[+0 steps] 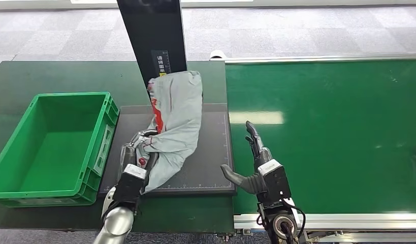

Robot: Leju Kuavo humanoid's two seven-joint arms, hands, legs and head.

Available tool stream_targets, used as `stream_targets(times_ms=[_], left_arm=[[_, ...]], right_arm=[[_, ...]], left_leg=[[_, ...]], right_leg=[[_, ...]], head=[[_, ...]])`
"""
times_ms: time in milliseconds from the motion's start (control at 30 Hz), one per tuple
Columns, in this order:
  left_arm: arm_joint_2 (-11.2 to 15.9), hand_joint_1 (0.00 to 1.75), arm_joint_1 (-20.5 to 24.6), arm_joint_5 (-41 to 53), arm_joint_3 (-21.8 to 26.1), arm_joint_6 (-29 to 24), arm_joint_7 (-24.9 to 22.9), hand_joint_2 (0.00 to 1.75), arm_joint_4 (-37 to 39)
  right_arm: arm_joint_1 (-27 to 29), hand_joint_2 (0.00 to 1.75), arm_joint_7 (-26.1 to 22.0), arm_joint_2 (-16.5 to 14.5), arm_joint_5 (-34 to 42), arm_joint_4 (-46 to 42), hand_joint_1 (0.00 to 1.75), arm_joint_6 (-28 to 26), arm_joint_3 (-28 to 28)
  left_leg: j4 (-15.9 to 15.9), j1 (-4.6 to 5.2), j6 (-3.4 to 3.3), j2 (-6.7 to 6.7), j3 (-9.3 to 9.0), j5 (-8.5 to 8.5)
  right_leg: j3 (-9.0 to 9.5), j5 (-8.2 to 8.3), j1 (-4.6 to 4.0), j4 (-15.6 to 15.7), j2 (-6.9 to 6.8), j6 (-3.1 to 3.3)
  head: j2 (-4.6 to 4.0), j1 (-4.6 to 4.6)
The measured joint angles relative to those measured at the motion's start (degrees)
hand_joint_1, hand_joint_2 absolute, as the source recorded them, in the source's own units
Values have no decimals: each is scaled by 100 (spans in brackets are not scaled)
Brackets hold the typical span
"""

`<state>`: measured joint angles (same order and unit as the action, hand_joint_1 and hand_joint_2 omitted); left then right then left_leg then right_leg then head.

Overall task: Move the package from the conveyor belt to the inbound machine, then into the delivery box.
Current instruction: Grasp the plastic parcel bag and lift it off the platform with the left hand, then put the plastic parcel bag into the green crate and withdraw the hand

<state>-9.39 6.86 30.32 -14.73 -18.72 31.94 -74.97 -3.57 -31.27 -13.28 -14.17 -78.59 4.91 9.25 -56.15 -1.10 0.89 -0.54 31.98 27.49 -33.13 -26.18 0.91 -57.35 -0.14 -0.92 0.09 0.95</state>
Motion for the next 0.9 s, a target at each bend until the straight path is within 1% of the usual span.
stream_targets(times_ms=[100,200,400,467,533,600,667,733,800,900], left_arm=[[-13,175,-94,-244,211,-223,98,175,-357],[-10,175,-156,-280,397,-389,162,175,-651],[-8,175,-213,-280,568,-434,183,175,-942],[-7,175,-220,-228,595,-522,209,175,-989],[-4,175,-219,-6,640,-819,252,175,-1030],[21,175,-183,520,735,-1302,186,175,-1064],[90,175,-91,1356,888,-1754,-110,175,-1072],[193,175,60,2392,1144,-2006,-589,175,-1035],[315,175,250,3328,1492,-2081,-1113,175,-906],[573,175,494,4234,1981,-2017,-1990,175,-551]], right_arm=[[-23,175,-32,-1,53,76,0,1,-1],[-42,175,-60,-1,76,138,0,1,3],[-54,175,-64,-3,80,210,0,1,6],[-55,175,-67,-3,82,225,0,1,7],[-57,175,-76,-3,93,235,0,1,8],[-57,175,-97,-3,118,242,0,0,8],[-56,175,-134,-3,156,250,0,-7,14],[-53,175,-168,-3,198,256,0,-22,22],[-50,175,-180,-1,235,261,0,-48,26],[-44,175,-180,7,268,265,0,-82,21]], left_leg=[[0,0,0,-1,2,0],[0,0,0,-1,2,0],[0,0,0,-1,2,0],[0,0,0,-1,2,0],[0,0,0,-1,2,0],[0,0,0,-1,2,0],[0,-1,1,-1,2,-1],[1,-2,2,0,1,-2],[1,-2,3,4,-1,-3],[2,-2,3,19,-6,-3]], right_leg=[[-1,0,0,0,0,0],[-2,0,0,0,0,0],[-2,0,0,0,0,0],[-2,0,0,0,0,0],[-2,0,0,0,0,0],[-3,0,0,0,0,0],[-3,0,-1,0,0,0],[-3,0,-2,0,1,0],[-3,1,-2,-1,2,2],[-3,2,-3,-3,14,3]], head=[[0,0],[0,0],[0,0],[0,0],[0,0],[0,0],[0,0],[0,0],[0,0],[0,0]])
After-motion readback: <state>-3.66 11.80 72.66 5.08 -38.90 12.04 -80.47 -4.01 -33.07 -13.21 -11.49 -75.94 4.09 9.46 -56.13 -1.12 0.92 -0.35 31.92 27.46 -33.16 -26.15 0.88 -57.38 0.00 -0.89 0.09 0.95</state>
